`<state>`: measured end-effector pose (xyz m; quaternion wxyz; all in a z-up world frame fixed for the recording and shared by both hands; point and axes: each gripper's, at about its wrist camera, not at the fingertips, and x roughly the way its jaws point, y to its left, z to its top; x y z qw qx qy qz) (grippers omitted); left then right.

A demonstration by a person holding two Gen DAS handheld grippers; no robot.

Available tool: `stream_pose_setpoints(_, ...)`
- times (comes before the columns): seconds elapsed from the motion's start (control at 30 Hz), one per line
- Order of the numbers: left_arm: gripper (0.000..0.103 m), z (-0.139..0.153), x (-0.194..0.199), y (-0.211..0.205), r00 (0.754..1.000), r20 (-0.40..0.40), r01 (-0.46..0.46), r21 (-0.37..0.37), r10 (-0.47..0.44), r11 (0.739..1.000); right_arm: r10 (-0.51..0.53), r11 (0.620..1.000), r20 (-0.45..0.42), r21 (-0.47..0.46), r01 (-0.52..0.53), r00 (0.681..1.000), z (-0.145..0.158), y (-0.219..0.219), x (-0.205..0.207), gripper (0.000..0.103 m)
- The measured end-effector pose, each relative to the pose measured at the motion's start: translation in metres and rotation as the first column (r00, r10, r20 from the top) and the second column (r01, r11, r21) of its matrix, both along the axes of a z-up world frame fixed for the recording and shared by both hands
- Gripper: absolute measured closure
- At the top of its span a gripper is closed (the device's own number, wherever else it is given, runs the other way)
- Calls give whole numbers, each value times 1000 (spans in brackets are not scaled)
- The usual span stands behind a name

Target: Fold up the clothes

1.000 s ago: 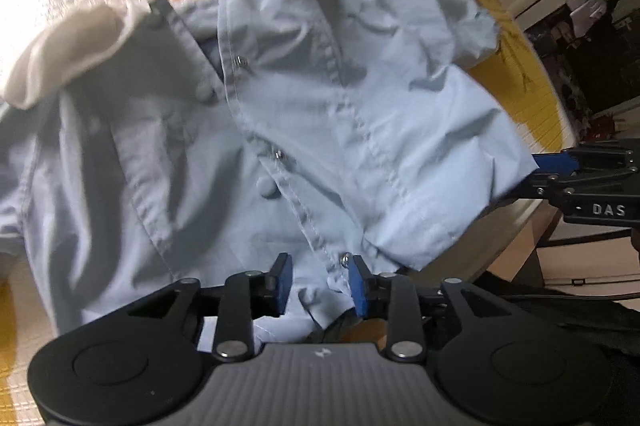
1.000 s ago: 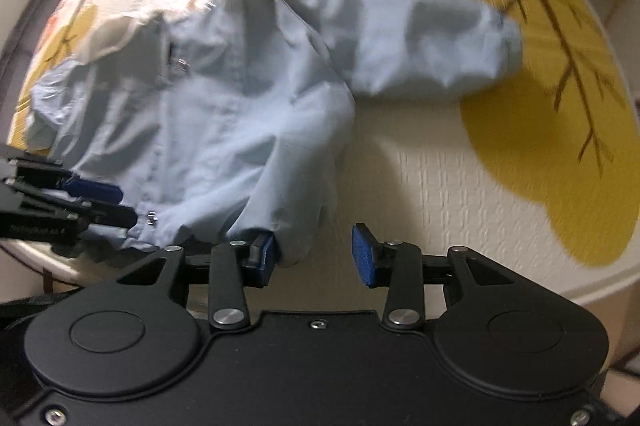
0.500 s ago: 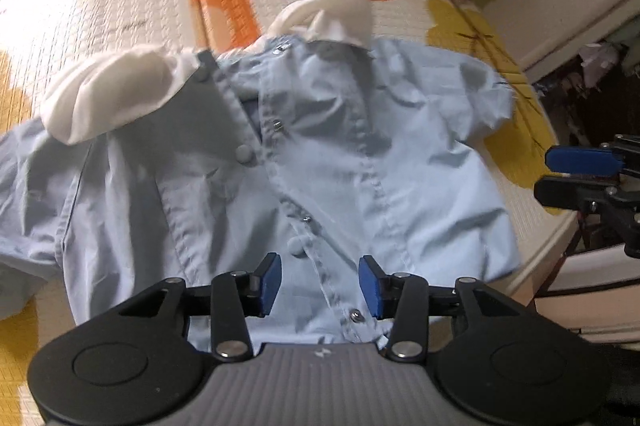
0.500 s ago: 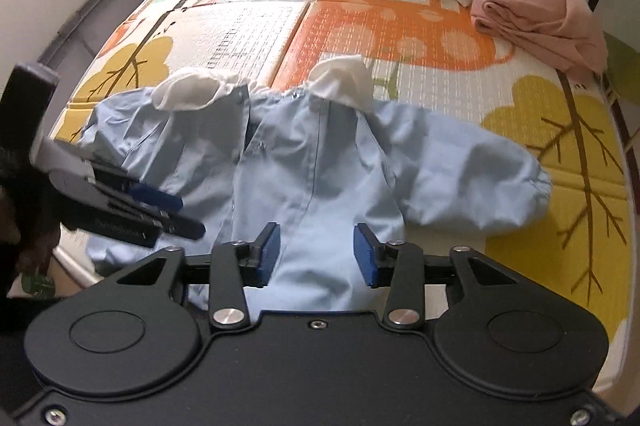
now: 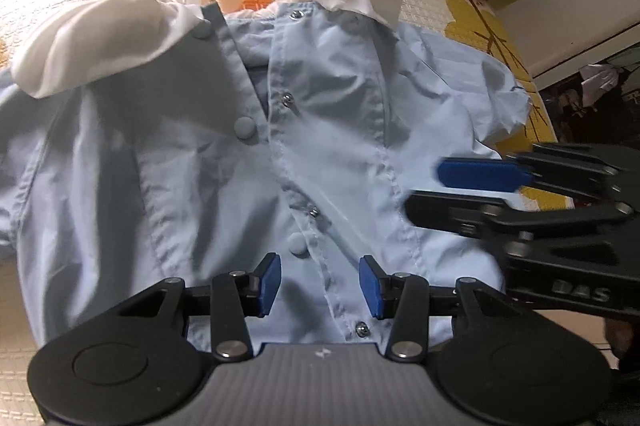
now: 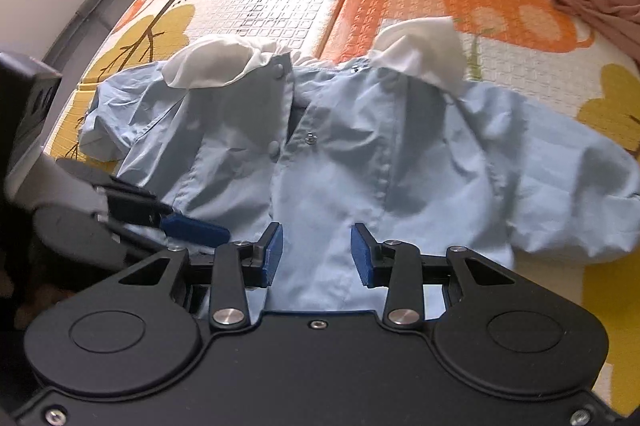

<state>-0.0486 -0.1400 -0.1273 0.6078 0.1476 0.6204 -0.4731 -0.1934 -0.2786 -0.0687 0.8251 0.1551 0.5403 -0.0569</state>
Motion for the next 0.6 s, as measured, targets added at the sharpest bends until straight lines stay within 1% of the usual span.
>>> stream_pose_setpoints(0.1, 56, -4, -2, 1, 1000, -31, 3, -7, -4, 1000, 22, 1000, -8, 9, -22, 1000, -11, 3, 10, 68)
stream_pose_setpoints(0.23, 56, -3, -9, 1, 999, -20, 47, -3, -47, 999, 45, 998, -21, 37, -44, 999, -19, 5, 17, 68)
stream_pose_setpoints(0.43, 54, 5, -17, 14, 991, 35, 132, 20, -133, 991, 67, 994, -17, 85, -66, 998, -20, 9, 21, 68)
stream_pose_setpoints(0.5, 50, 8, -20, 18, 983, 48, 177, 23, -178, 984, 75, 993, -18, 94, -73, 997, -21, 11, 22, 68)
stream_pose_setpoints(0.6, 44, 15, -28, 25, 963, 98, 247, 36, -250, 968, 89, 989, -16, 116, -87, 996, -21, 15, 21, 68)
